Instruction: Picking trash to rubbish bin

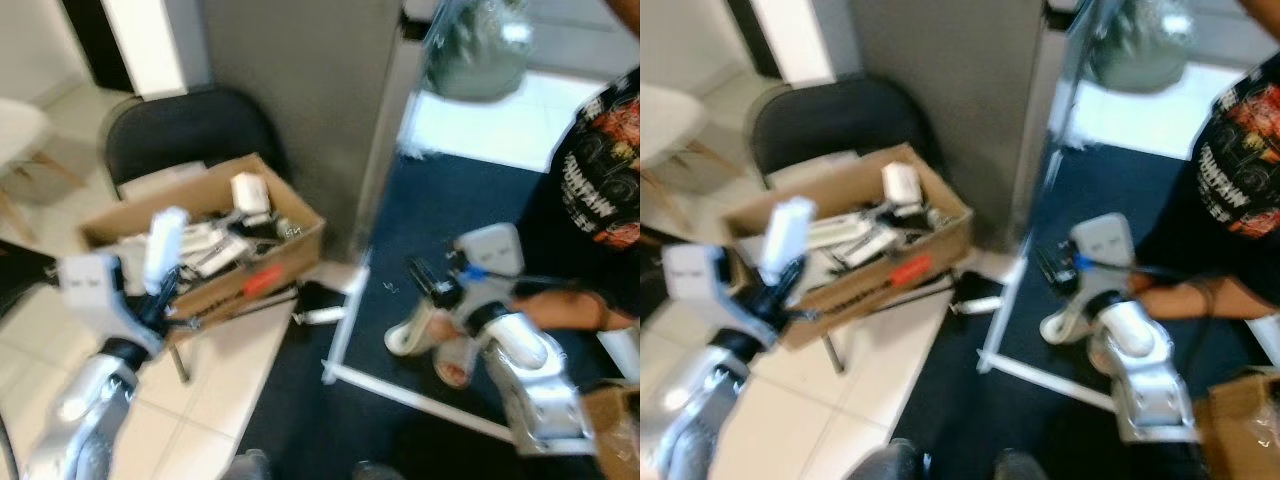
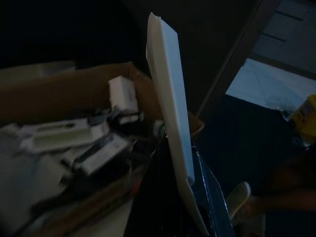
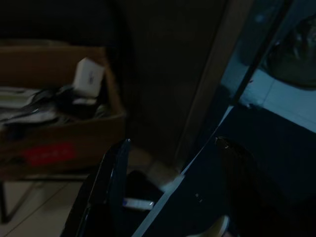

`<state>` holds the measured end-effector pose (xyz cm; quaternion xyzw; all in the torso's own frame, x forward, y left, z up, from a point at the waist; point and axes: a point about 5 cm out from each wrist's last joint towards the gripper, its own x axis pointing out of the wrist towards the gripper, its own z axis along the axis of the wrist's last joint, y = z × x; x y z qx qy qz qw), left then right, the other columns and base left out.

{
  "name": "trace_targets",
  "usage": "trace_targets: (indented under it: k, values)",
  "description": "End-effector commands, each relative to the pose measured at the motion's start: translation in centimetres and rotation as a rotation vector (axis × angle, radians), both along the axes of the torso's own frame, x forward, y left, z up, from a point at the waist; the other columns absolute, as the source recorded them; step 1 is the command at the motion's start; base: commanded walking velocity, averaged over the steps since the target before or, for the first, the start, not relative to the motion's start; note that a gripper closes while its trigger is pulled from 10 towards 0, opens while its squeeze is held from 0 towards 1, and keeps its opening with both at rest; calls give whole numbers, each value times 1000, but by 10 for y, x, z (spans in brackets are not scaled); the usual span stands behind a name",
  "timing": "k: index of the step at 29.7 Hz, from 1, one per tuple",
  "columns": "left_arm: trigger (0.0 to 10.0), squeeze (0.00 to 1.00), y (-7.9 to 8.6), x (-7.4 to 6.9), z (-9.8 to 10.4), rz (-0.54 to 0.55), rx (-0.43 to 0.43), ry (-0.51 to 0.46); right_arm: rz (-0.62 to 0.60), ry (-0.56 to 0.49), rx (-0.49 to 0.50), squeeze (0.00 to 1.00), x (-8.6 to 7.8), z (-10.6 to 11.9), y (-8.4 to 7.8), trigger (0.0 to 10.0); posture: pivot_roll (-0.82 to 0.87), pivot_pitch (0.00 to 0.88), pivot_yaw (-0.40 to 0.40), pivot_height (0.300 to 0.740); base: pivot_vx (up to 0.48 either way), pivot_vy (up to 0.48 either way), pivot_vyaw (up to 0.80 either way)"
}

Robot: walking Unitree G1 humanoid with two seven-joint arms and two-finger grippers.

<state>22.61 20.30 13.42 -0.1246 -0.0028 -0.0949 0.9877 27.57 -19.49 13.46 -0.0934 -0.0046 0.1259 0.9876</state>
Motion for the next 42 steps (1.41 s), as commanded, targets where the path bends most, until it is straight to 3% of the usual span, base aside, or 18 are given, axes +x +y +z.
trace_targets:
  k: [1, 6, 12, 20, 21, 22, 26, 33, 38, 40, 41, 42]
  values:
    - [10000, 0, 1, -1, -2, 10, -12, 16, -7, 9, -9, 0, -1, -2, -3, 10000, -113, 78, 37, 740, 480, 0, 0]
    - [10000, 0, 15, 2, 0, 128, -106, 10, -10, 10, -9, 0, -1, -2, -3, 10000, -115, 79, 38, 740, 447, 0, 0]
    - [10000, 0, 21, 3, -1, 169, -143, 20, -10, 11, -9, 0, -1, -2, -3, 10000, -115, 80, 38, 740, 397, 0, 0]
    - [10000, 0, 41, 4, -6, 315, -321, 43, -12, 13, -11, 0, -1, -2, -3, 10000, -117, 80, 39, 740, 0, 0, 0]
    - [10000, 851, 43, 4, -7, 335, -344, 48, -12, 13, -11, 0, -1, -2, -3, 10000, -117, 80, 39, 740, 0, 0, 0]
    - [10000, 1000, 47, 3, -8, 366, -379, 50, -12, 13, -12, 0, -1, -2, -4, 10000, -118, 80, 38, 740, 0, 0, 0]
    - [10000, 1000, 50, 2, -10, 399, -418, 53, -12, 14, -14, 0, -1, -2, -4, 10000, -117, 80, 36, 740, 0, 0, 0]
    - [10000, 1000, 47, 3, -10, 375, -384, 64, -11, 15, -14, 0, -1, -2, -3, 10000, -117, 79, 36, 740, 0, 0, 0]
    - [10000, 1000, 39, 5, -7, 323, -289, 65, -12, 16, -12, 0, 0, -2, -3, 10000, -116, 79, 38, 740, 0, 0, 0]
    - [10000, 1000, 28, 7, -4, 245, -181, 62, -13, 16, -10, 0, 0, -2, -3, 10000, -114, 79, 38, 740, 0, 0, 0]
    - [10000, 824, 21, 7, -2, 191, -115, 55, -13, 16, -9, 0, 0, -2, -3, 10000, -114, 79, 38, 740, 0, 0, 0]
    - [10000, 0, 19, 7, -2, 180, -92, 50, -13, 16, -8, 0, 0, -2, -3, 10000, -114, 80, 39, 740, 0, 0, 0]
